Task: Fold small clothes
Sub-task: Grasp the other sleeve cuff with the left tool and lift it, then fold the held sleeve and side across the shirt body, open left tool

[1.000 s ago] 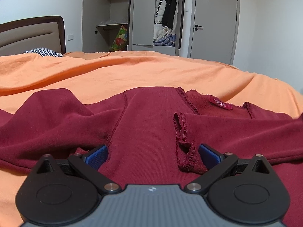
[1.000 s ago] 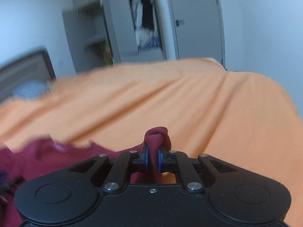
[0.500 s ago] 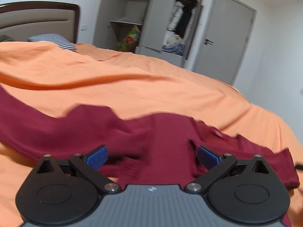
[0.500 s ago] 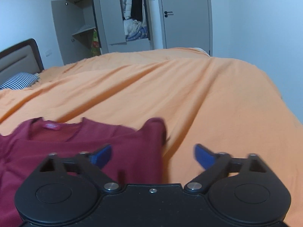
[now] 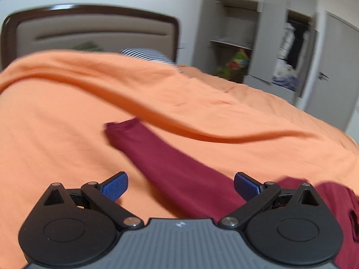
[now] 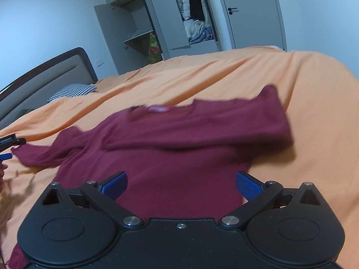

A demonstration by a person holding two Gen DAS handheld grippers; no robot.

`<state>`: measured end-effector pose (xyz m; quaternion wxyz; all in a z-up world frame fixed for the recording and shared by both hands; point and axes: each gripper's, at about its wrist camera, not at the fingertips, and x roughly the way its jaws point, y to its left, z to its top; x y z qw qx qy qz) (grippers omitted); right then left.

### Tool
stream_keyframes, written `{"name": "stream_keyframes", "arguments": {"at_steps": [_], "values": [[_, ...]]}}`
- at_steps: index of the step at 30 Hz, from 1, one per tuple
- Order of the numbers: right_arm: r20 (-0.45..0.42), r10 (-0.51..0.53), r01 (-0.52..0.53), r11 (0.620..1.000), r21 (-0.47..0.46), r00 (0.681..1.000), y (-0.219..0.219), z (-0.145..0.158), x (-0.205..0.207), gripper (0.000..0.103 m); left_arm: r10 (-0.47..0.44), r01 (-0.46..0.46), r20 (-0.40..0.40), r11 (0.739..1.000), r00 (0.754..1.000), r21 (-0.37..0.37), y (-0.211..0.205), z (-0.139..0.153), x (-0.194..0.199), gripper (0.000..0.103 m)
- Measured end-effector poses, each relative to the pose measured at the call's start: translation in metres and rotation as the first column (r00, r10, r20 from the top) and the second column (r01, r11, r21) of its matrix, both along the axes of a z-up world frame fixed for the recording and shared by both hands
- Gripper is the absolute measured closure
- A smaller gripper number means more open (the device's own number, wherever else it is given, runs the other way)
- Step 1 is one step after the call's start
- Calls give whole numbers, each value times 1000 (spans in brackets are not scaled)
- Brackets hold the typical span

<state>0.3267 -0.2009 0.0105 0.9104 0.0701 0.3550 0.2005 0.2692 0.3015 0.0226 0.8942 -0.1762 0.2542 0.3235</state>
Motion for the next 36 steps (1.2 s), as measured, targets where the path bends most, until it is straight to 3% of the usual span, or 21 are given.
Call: {"name": "stream_keyframes", "arguments": {"at_steps": [4,7,10,12,15,17,20,24,28,32,36], "values": [[-17,-22,23,999,35,1000,19,-9,-31,1,61,-59,37,996,997,-74,42,-8,-3,0],[-30,-28,29,999,31,999,29,-19,-47,1,91,-86,77,994,993,-68,56,-4,1,2],[-33,-42,42,999,-7,999,34,-26,-56,1,176,-172,66,983,982,-65,66,-2,9,23],[-27,-41,41,999,-20,999,35,-27,-61,1,227,-222,43,970,973,-96,75,-3,11,55],[-27,-46,45,999,-9,999,34,-27,-62,1,271,-263,31,954,962,-145,86,-10,11,88],[-32,-51,51,999,-1,998,32,-28,-62,1,265,-253,59,954,962,-158,88,-9,5,97],[-33,-53,53,999,7,998,30,-29,-62,1,237,-220,119,965,964,-140,81,2,1,98],[-31,-55,55,998,13,998,30,-30,-62,1,134,-137,224,991,965,-6,54,39,2,99],[-27,-54,55,998,30,998,28,-29,-61,1,-26,-23,345,990,938,136,7,93,11,99],[-23,-62,64,996,61,998,22,-29,-64,1,-245,130,404,948,881,291,-62,139,34,99],[-14,-78,79,993,90,997,15,-24,-67,1,-451,298,392,870,802,391,-138,159,64,99]]}}
